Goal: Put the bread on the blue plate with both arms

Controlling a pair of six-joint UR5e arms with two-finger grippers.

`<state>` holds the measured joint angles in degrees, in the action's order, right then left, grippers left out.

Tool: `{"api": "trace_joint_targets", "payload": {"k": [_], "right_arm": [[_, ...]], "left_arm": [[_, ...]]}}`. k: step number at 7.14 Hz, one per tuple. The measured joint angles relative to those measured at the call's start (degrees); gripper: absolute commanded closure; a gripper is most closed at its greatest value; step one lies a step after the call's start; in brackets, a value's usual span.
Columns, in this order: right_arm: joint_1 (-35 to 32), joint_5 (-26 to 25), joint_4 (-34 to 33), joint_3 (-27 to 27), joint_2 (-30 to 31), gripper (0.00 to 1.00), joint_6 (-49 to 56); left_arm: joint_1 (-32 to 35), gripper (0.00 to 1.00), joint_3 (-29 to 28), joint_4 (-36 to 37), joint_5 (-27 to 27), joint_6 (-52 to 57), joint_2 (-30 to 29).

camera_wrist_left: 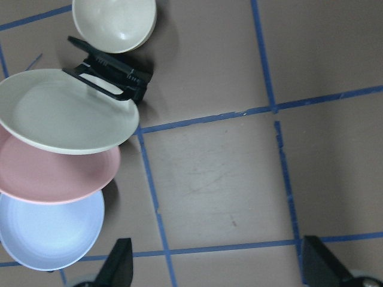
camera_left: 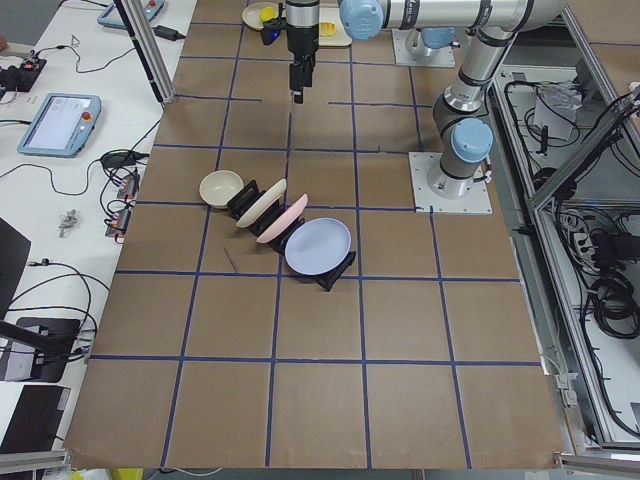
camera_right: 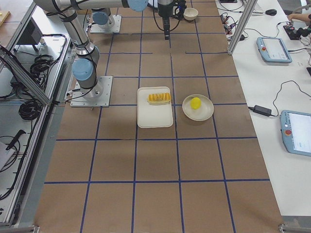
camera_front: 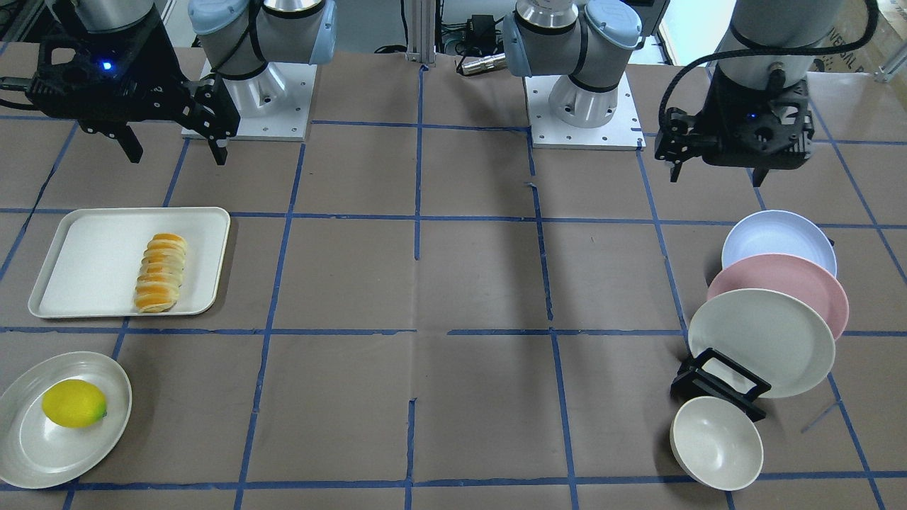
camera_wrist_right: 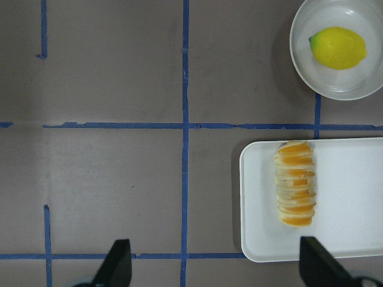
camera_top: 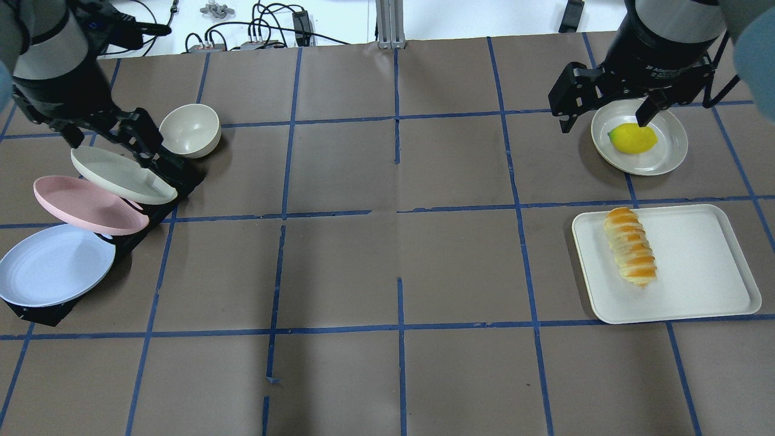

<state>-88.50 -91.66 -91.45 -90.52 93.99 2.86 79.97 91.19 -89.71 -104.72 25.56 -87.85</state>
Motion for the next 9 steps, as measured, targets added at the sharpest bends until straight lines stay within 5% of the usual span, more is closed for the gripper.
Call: {"api": "trace_joint_targets", "payload": {"k": [4, 9], "right_arm": [[7.1, 0.4, -6.1, -9.1, -1.1, 0.01, 9.2], [17.0, 1.2, -21.3, -25.7, -1.6, 0.01, 12.6]], "left_arm": [[-31.1, 0.0, 0.0, 0.2, 6.4, 36.1, -2.8], [-38.1, 0.0, -2.0, 2.7, 12.8, 44.6, -19.7]]}}
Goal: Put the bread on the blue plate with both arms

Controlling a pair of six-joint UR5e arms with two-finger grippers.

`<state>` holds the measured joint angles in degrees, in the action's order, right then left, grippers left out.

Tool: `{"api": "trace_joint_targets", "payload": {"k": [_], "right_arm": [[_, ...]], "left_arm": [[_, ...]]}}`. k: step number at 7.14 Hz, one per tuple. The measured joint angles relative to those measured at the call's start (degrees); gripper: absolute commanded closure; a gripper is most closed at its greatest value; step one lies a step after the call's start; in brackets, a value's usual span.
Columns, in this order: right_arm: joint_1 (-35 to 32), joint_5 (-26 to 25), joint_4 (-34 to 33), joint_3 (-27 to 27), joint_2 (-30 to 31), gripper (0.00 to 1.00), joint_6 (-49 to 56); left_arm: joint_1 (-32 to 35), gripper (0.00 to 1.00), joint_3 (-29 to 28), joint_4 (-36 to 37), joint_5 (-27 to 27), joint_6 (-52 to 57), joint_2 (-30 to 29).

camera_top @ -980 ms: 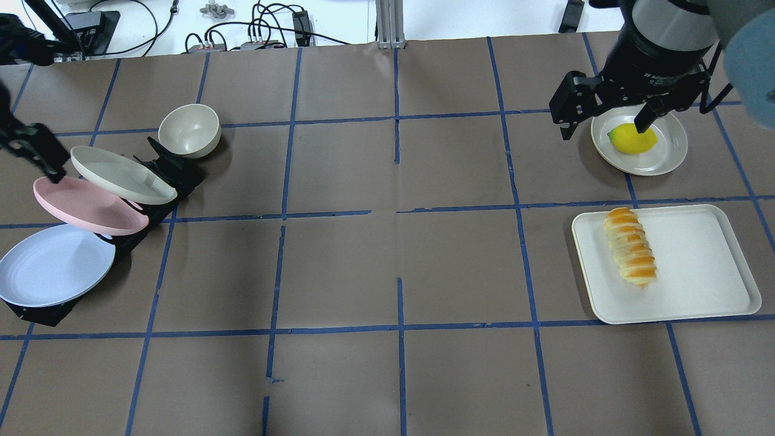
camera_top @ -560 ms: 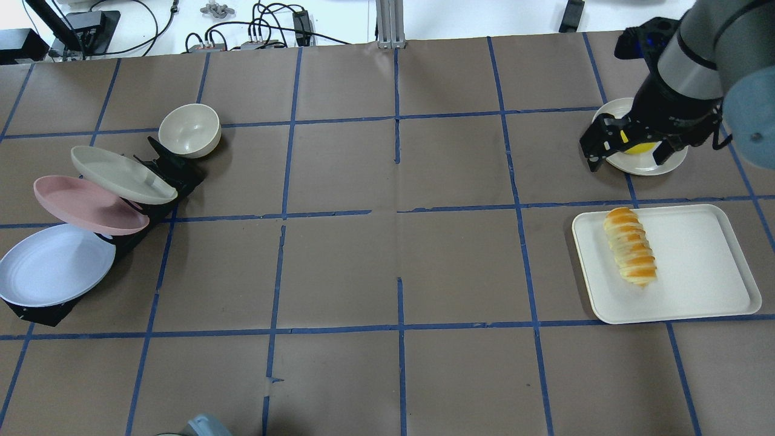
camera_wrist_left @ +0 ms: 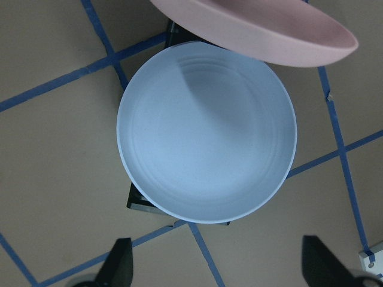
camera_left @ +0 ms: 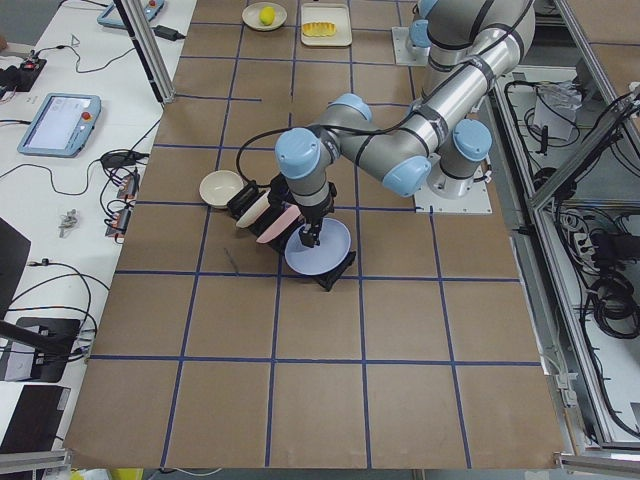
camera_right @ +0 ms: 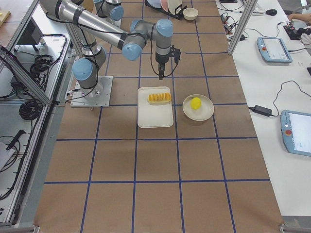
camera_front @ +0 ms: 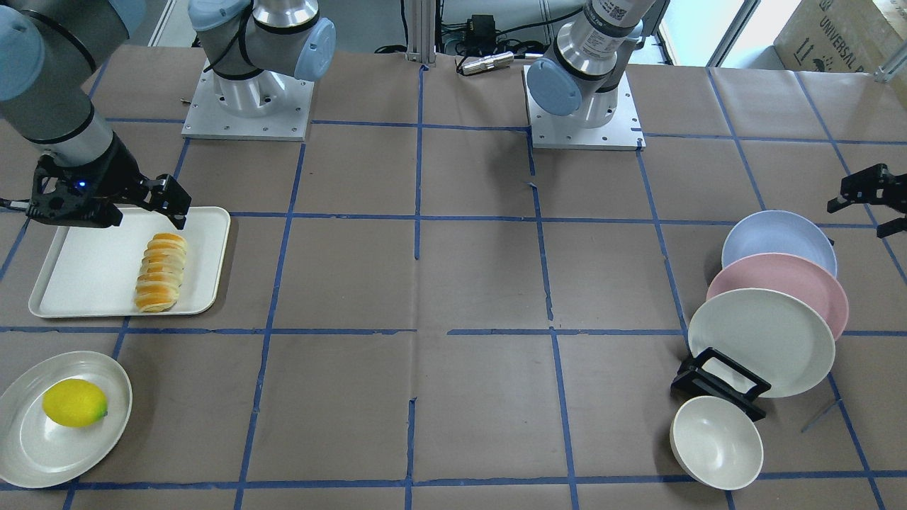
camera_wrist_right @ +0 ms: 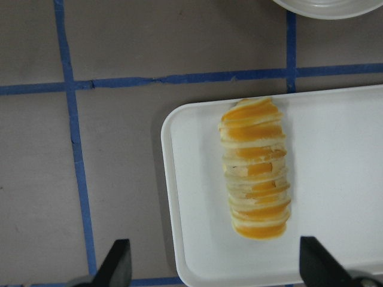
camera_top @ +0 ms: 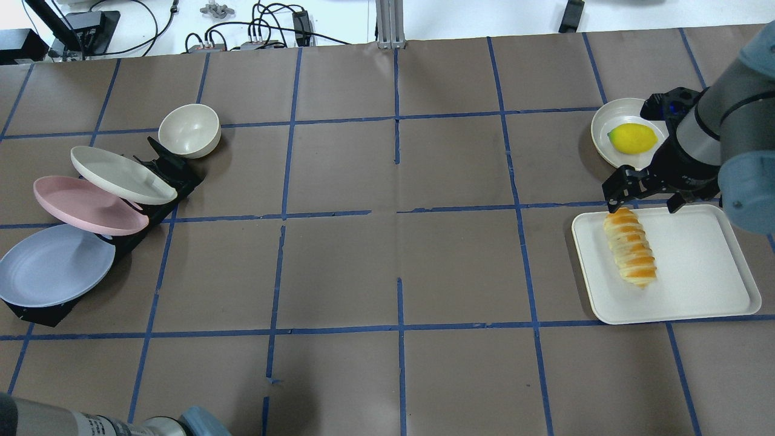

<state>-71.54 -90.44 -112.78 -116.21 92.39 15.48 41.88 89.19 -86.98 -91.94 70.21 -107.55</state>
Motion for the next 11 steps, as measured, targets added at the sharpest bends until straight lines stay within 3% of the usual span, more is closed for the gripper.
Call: {"api": "trace_joint_targets", "payload": {"k": [3, 6, 10, 11], "right_arm": [[0.8, -0.1, -8.6, -6.7, -2.2, 0.01, 1.4], [5.7, -0.1, -13.3, -7.1, -7.5, 0.03, 9.4], [6.4, 1.0, -17.4, -7.6, -12.9, 0.05, 13.3], [6.4, 1.3, -18.1, -7.7, -14.1, 0.06, 13.4]], "left_arm": [[0.0, 0.0, -2.9, 4.1, 2.0, 1.5, -8.2], [-0.1, 0.0, -5.6, 4.5, 2.3, 1.9, -13.7], [-0.5, 0.01, -4.6, 4.5, 5.0, 1.6, -16.1], [-1.3, 0.16, -5.0, 4.6, 5.2, 1.7, -17.2]]}}
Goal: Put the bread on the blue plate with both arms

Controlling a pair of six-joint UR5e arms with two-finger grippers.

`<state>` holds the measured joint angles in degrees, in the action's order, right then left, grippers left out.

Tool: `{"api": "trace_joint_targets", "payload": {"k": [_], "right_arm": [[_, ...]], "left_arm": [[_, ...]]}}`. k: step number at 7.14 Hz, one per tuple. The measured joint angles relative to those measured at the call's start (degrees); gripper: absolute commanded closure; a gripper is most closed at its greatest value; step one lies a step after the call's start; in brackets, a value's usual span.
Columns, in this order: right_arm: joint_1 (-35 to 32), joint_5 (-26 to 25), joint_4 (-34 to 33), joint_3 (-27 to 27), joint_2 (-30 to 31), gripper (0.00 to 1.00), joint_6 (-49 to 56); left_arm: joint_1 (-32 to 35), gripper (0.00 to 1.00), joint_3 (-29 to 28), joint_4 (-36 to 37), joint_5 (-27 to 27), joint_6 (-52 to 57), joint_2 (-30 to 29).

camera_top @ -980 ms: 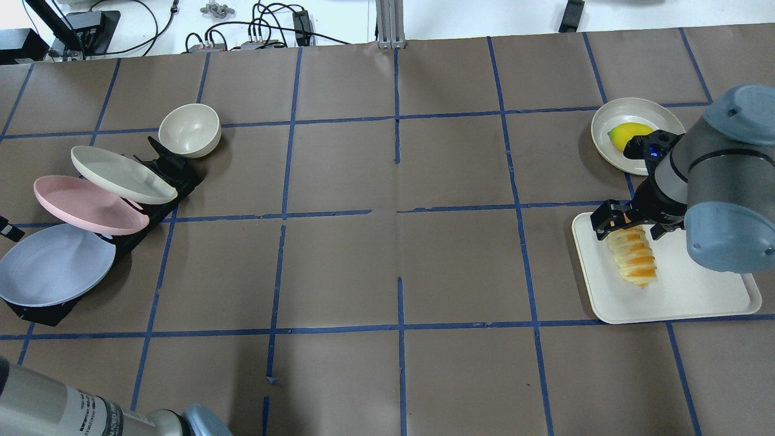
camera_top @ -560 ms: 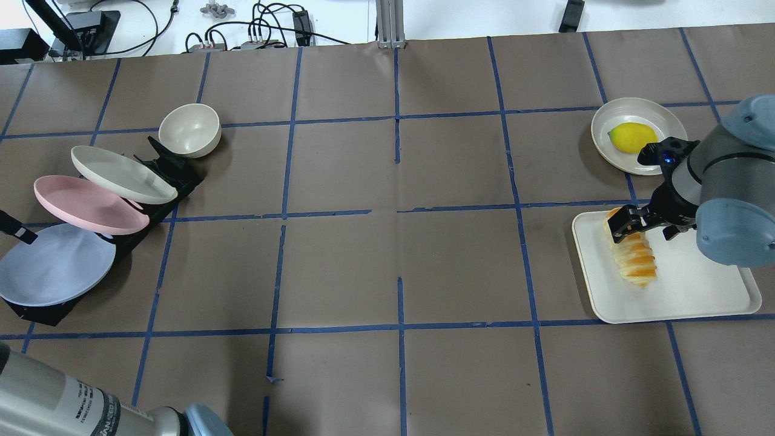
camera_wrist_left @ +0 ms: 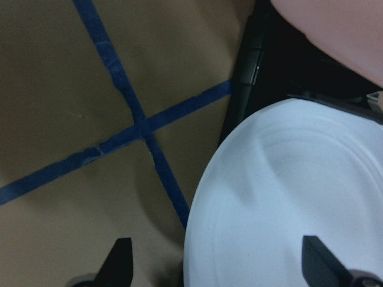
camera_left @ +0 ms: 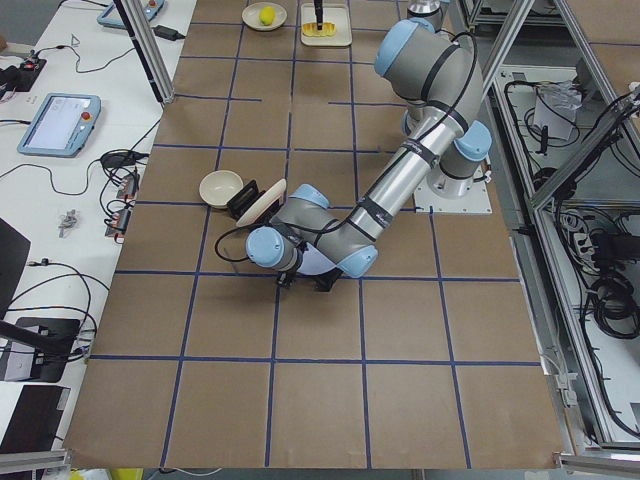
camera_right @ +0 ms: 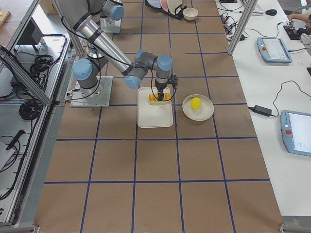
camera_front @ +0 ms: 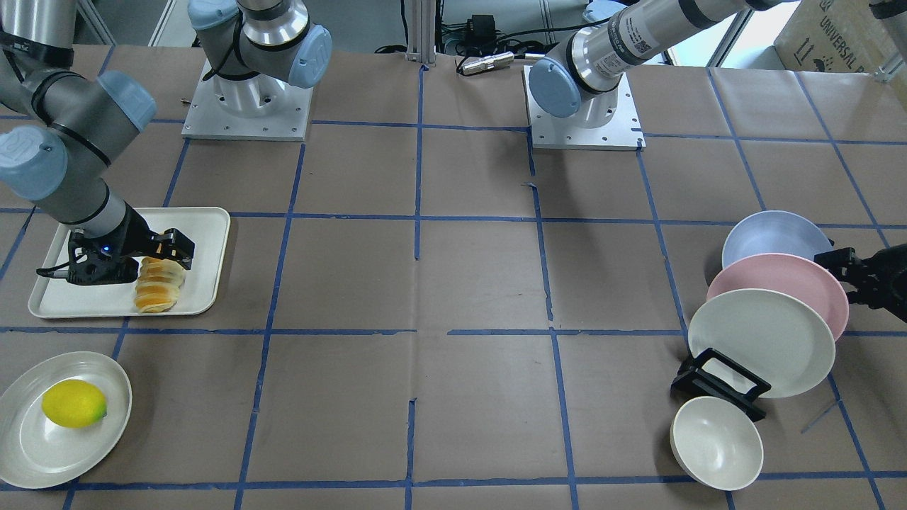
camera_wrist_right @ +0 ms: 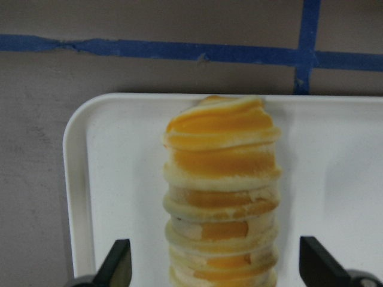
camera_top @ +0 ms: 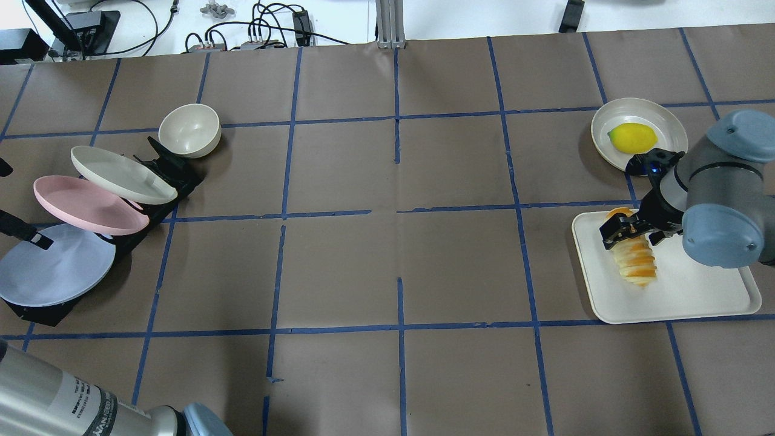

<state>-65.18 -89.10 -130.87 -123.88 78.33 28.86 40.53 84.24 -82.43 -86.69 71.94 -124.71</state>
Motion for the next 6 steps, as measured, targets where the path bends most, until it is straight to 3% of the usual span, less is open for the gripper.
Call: {"api": "trace_joint_targets", "payload": {"k": [1, 2, 3, 5, 6], "right_arm": [[0.0, 0.1, -1.2, 0.0, -1.2, 0.16, 0.0], [0.0, 0.1, -2.0, 0.1, -2.1, 0.38, 0.0], [0.0, -0.1, -2.4, 0.2, -2.4, 0.6, 0.1], [0.0, -0.3, -2.6, 0.4, -2.2, 0.73, -0.2], [-0.1, -0.3, -2.6, 0.5, -1.9, 0.73, -0.6]], "left_arm": [[-0.7, 0.45, -0.5, 0.0, 0.1, 0.1, -1.0], [-1.0, 0.62, -0.7, 0.1, 0.1, 0.1, -1.4], [-1.0, 0.94, -0.8, 0.1, -0.1, 0.0, -1.4], [-0.7, 1.0, -0.9, 0.0, -0.3, -0.5, -1.0], [-0.7, 1.0, -0.9, 0.1, 0.4, -0.5, -0.8]]}}
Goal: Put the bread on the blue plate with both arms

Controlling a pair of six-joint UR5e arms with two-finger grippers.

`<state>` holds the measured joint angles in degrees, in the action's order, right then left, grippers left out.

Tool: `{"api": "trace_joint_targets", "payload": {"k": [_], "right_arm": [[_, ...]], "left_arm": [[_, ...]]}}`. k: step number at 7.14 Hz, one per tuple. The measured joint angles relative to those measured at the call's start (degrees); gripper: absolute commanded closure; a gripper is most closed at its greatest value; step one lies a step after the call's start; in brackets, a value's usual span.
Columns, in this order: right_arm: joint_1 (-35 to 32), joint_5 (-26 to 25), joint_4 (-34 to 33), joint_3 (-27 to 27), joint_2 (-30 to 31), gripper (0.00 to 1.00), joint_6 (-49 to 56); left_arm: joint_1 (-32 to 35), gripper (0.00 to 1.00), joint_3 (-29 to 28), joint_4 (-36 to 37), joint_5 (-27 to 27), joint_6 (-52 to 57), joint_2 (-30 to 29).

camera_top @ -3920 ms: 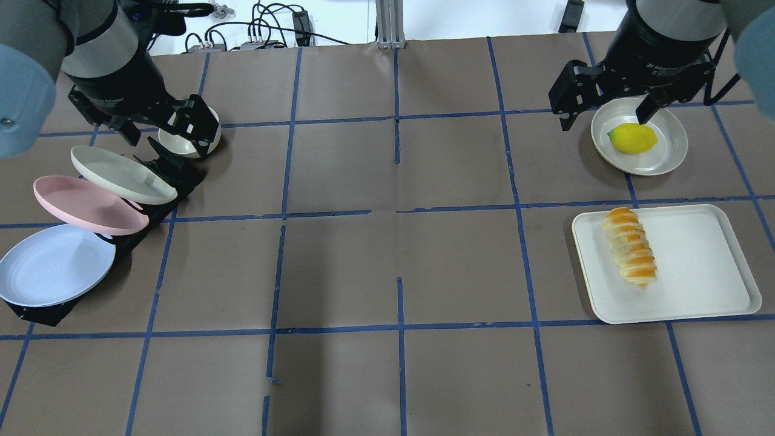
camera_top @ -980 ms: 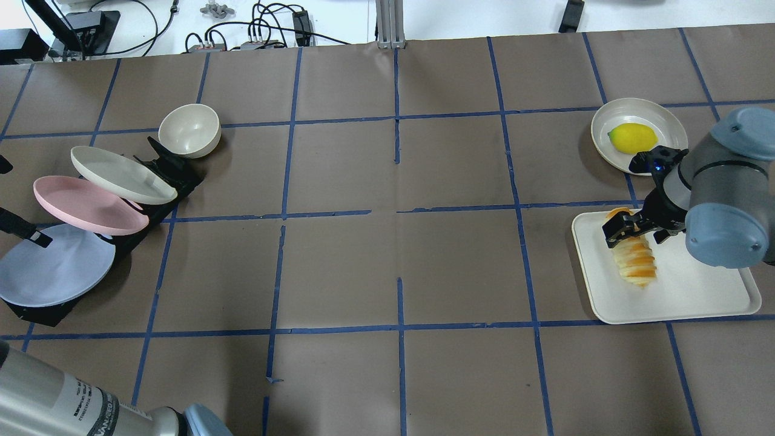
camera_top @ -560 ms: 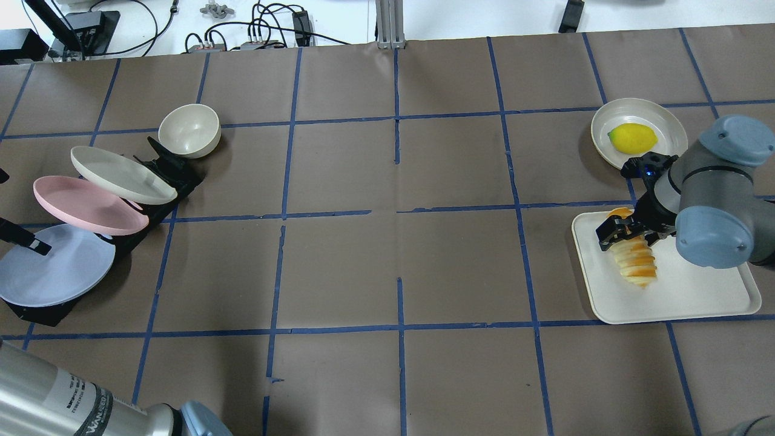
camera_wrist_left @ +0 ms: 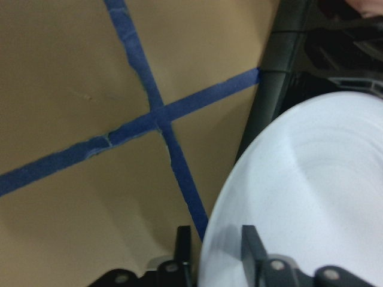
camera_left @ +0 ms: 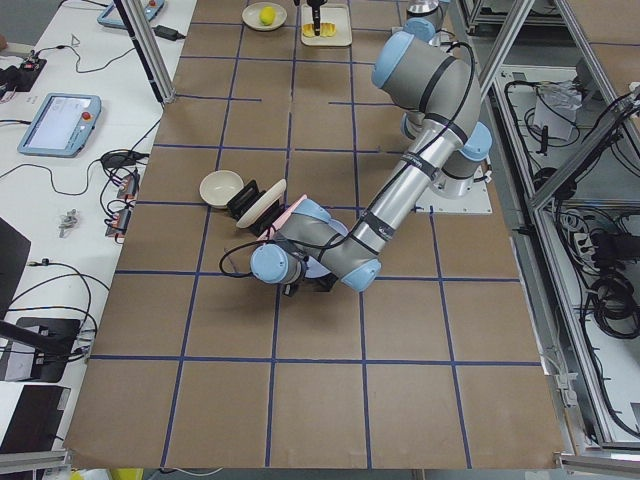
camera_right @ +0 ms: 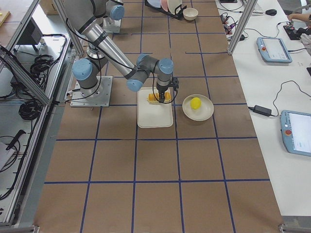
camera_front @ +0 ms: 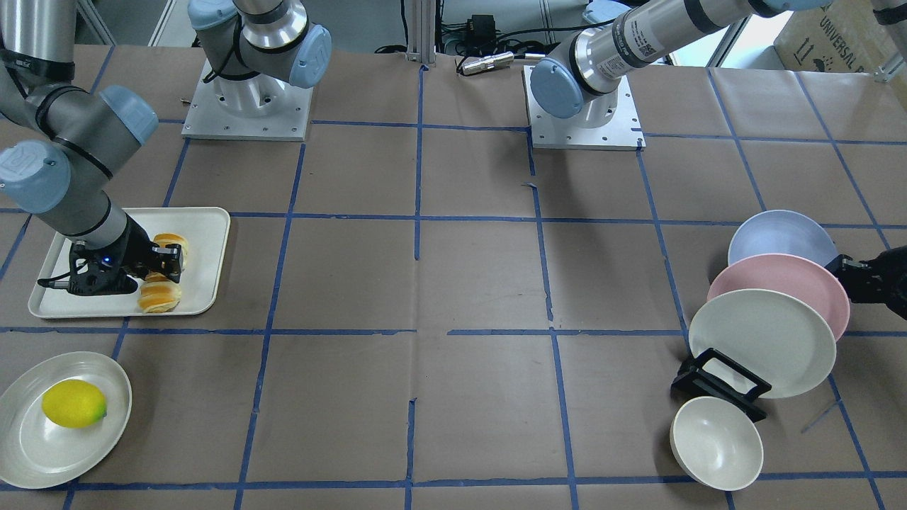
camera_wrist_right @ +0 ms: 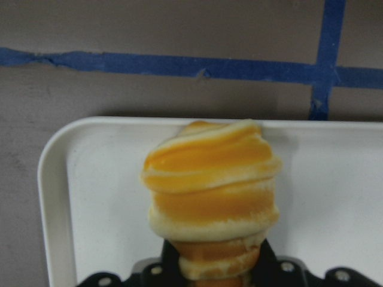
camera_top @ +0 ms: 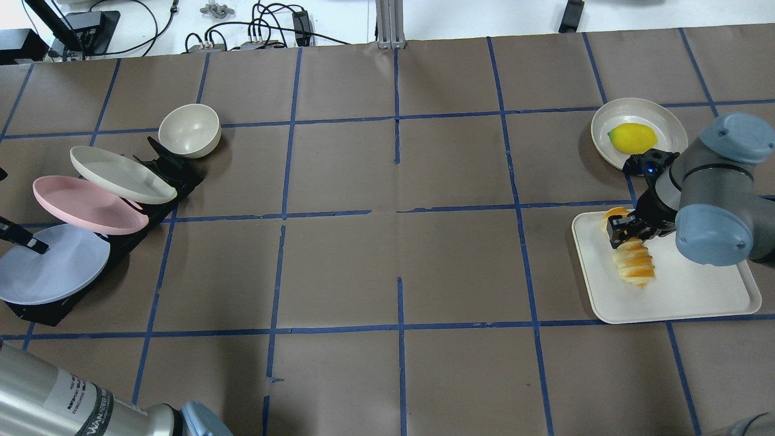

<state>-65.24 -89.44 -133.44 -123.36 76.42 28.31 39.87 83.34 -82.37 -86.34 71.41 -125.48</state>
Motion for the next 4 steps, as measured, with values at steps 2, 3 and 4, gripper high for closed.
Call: {"api": "trace_joint_targets", "payload": {"k": [2, 3, 4], "right_arm": [[-0.1, 0.3, 0.0, 0.3, 0.9, 0.72, -0.5], [-0.5, 0.4, 0.1, 0.5, 2.0, 0.7, -0.8], [-1.6, 0.2, 0.5, 1.1, 3.3, 0.69, -1.7]], "left_arm": [[0.2, 1.0, -0.2, -0.4, 0.9, -0.3, 2.1], [0.2, 1.0, -0.4, -1.4, 0.9, -0.2, 3.9], [0.2, 1.0, -0.5, -2.7, 0.9, -0.1, 5.8]]}}
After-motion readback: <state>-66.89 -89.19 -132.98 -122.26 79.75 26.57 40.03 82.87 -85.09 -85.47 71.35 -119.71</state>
